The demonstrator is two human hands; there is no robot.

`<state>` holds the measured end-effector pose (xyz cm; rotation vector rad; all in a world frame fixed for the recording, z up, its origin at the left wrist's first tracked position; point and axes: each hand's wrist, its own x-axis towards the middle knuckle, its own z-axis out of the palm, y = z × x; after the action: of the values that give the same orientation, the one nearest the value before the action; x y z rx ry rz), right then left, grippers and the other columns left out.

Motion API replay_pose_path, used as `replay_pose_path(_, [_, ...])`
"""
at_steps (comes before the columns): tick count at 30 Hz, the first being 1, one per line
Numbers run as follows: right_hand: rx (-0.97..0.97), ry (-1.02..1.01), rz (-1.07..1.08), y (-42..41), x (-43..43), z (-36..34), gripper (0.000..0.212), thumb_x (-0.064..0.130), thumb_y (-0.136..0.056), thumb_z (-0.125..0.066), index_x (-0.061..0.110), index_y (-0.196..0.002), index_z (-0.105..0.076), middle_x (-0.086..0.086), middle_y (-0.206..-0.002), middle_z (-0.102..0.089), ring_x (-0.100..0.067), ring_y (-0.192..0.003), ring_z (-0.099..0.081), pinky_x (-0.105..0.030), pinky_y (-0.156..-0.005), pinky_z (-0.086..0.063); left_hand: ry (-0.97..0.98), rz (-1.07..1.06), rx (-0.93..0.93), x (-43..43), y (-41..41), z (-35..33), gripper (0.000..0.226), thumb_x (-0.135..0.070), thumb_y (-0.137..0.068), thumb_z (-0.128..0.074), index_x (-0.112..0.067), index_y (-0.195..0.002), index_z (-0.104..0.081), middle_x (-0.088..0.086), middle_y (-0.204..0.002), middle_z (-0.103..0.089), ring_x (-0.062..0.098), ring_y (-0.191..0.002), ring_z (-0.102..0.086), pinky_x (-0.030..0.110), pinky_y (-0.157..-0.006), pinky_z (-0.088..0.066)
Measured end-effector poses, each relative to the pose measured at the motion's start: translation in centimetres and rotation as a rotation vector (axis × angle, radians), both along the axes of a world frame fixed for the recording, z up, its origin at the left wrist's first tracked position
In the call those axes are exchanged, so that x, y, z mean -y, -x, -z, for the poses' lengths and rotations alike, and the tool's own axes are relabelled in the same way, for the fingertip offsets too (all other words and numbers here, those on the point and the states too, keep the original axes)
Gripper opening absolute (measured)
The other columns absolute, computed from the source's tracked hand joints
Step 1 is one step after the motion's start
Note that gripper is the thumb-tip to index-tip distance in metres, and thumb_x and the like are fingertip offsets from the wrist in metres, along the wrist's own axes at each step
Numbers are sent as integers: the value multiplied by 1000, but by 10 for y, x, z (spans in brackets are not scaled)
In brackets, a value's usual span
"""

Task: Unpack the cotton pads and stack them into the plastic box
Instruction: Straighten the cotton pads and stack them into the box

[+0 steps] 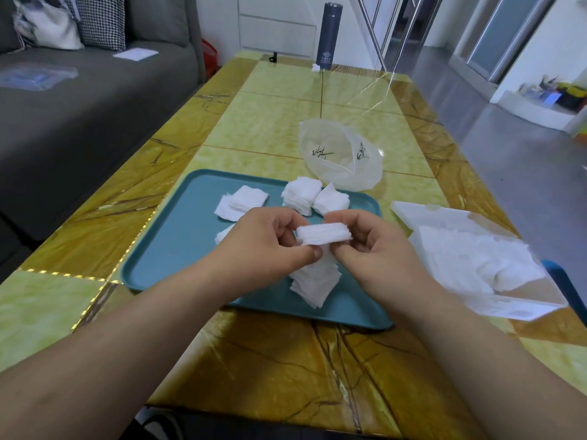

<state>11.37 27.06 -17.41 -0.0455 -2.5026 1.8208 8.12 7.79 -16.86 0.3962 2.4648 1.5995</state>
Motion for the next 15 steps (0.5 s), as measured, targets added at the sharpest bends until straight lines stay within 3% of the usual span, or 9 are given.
replay_pose_path(3, [28, 13, 68, 0, 6, 2, 44, 5, -97, -64, 25, -135, -63, 9, -123, -73, -5, -114, -68, -36, -108, -53, -19, -11, -27, -5, -2, 3, 13, -22, -84, -83, -19, -91, -72, 18, -71, -69, 15, -56, -55, 32, -58, -43])
replay_pose_path(7, [82, -1, 95, -2, 12, 9, 50, 16, -102, -55, 32, -149, -52, 12, -137, -66, -6, -127, -60, -39, -114, -47, -26, 1, -73, -11, -4, 8, 18, -28, -85, -82, -23, -98, -71, 18, -77, -68, 13, -58, -56, 33, -59, -46])
replay_pose_path(12, [173, 66, 50, 2, 16, 10, 60, 32, -91, -43, 34, -151, -48, 9, -147, -60, -12, -137, -53, -46, -119, -41, -16, -21, -153, -12, -5, 14, 12, -32, -87, -78, -30, -97, -71, 9, -73, -66, 9, -59, -53, 35, -59, -45])
replay_pose_path(15, [132, 40, 47, 0, 14, 3, 54, 32, -97, -44, 34, -151, -48, 10, -146, -59, -10, -134, -55, -41, -117, -44, -46, -9, -179, -12, -8, 10, 9, -31, -90, -74, -31, -99, -72, 8, -72, -66, 9, -59, -53, 33, -59, -44])
